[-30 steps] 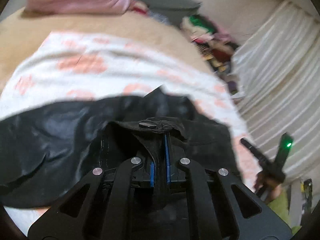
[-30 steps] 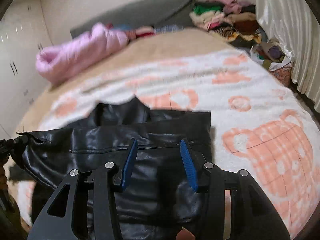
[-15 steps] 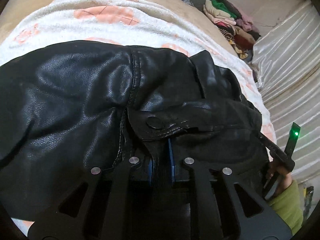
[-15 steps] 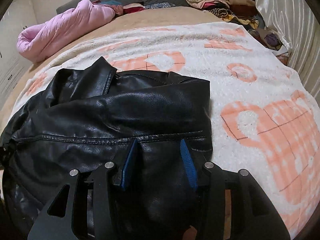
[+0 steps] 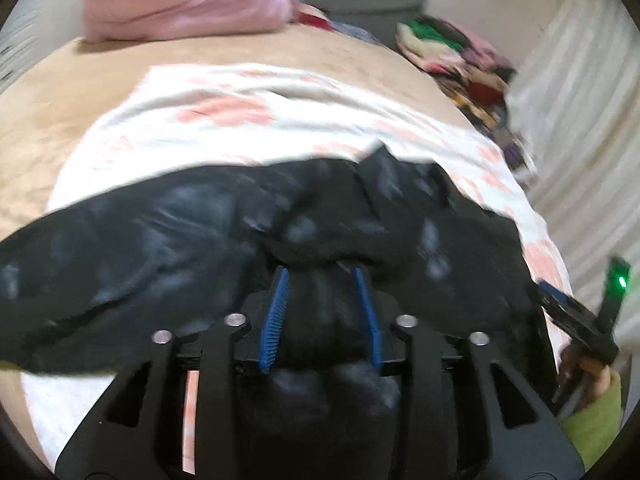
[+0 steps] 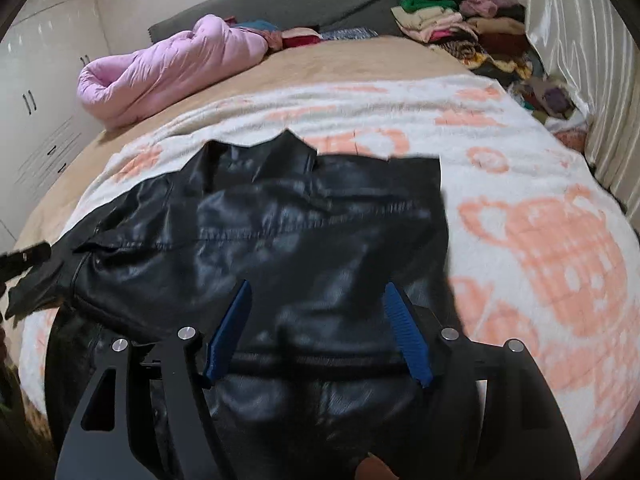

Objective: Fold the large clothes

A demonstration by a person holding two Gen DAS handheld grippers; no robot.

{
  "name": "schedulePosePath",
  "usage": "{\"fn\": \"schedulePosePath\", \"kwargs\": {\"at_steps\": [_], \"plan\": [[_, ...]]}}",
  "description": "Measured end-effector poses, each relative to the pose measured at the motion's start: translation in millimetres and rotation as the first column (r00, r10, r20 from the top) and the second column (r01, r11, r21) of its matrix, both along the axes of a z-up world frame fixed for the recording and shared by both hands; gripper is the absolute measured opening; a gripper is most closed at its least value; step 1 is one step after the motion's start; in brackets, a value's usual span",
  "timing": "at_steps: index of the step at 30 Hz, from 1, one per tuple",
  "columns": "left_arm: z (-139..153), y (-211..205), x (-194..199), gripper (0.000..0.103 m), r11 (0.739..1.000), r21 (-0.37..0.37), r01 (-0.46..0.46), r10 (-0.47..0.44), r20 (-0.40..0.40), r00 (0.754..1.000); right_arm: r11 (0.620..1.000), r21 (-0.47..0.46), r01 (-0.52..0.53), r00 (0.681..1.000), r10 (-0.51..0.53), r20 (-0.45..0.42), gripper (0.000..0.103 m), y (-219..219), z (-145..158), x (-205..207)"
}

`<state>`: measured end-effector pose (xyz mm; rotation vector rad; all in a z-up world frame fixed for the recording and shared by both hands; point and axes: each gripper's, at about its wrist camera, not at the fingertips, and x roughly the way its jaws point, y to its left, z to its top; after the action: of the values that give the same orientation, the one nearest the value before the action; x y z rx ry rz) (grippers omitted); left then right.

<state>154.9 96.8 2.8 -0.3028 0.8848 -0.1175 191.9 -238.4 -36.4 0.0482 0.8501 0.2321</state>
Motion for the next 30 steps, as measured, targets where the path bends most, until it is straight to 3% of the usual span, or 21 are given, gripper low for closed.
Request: {"fn": "schedulePosePath", "kwargs": {"at_steps": [1,6,8,11,16,20,25,30], "plan": [[-4,-9,-1,0.046,1.000,0.022,0.021,-0.021,-0.015,1.000,1.000,0.005,0.004,1.000,-0.004,0.001,0.069,1,0,-3],[-38,-28,2,0.047,0.995,0.087,0.047,-0.038,-0.096,0.995,1.000,-0.008,-0.030,1.000,0.030,0.003,0.076,11,-2,-14],[-53,-26,5,0.047,0.995,0.097,0.031,-0.018,-0.132,0.991,0.999,-0.027,-0.017,0.999,0.016,-0.039,0.078,10,-12,-10],[-71,-22,9,0.049,0.997,0.074,0.024,-0.013,-0.156,0.988,0.999,0.022,0.034,0.991,-0.031,-0.131,0.077,-3,-34,-1],[-64,-22,5,0.048,0.997,0.077,0.028,-0.018,-0.135,0.991,0.999,-0.009,0.034,0.995,-0.035,-0.094,0.078,4,-28,-8],[-50,-23,-2,0.054,0.997,0.073,0.033,-0.024,-0.118,0.993,0.999,0.051,0.020,0.999,-0.018,-0.047,0.084,5,-10,-23],[-37,-24,-12,0.071,0.998,0.053,0.034,-0.029,-0.102,0.994,0.998,0.055,0.002,1.000,-0.002,-0.008,0.095,11,5,-38],[-25,-25,-20,0.094,0.999,0.046,0.023,-0.019,-0.077,0.997,0.997,0.075,-0.009,1.000,0.008,0.014,0.098,14,17,-47]]}}
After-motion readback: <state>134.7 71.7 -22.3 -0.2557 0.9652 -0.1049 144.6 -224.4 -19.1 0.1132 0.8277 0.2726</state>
